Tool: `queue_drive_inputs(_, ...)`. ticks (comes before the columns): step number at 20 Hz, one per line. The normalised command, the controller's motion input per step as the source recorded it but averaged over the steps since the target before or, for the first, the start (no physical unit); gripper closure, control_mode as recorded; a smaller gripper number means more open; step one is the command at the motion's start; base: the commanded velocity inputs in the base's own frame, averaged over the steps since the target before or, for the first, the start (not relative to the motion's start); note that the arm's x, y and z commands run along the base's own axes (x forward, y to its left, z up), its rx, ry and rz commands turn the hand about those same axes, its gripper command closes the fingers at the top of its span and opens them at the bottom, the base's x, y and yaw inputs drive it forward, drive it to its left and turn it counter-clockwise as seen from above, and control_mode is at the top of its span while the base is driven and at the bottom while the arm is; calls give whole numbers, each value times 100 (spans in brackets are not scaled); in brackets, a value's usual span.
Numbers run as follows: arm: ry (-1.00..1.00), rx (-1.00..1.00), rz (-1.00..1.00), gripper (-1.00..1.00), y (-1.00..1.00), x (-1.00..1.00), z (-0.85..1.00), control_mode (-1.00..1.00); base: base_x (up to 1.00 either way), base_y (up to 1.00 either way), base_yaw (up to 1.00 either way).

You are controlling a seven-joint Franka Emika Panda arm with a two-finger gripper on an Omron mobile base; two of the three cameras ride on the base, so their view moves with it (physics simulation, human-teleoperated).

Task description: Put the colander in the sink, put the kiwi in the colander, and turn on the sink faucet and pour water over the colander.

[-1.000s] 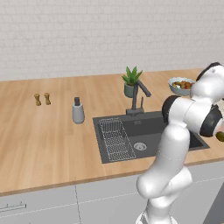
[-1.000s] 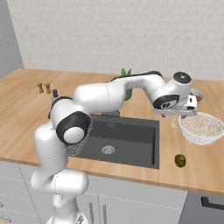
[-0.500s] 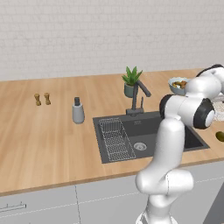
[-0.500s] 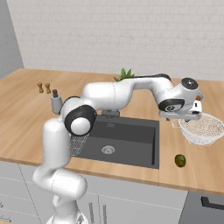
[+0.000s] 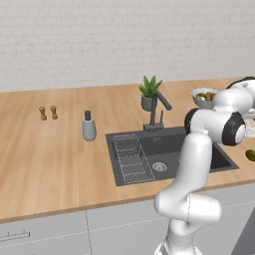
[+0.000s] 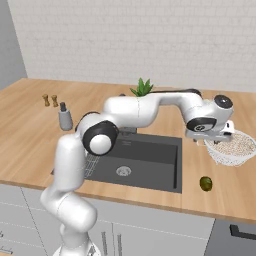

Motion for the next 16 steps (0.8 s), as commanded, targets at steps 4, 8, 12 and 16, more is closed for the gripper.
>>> queue_drive_inputs(4,0,0,0,-100,-1,13,-14,-100,0,0,0)
queue_drive_inputs(8,0,0,0,-100,0,20,-16,-100,0,0,0)
queue_drive_inputs(12,3,-2,0,-100,1,23,-4,-100,0,0,0)
queue_drive_inputs(16,7,-4,0,-100,0,31,0,-100,0,0,0)
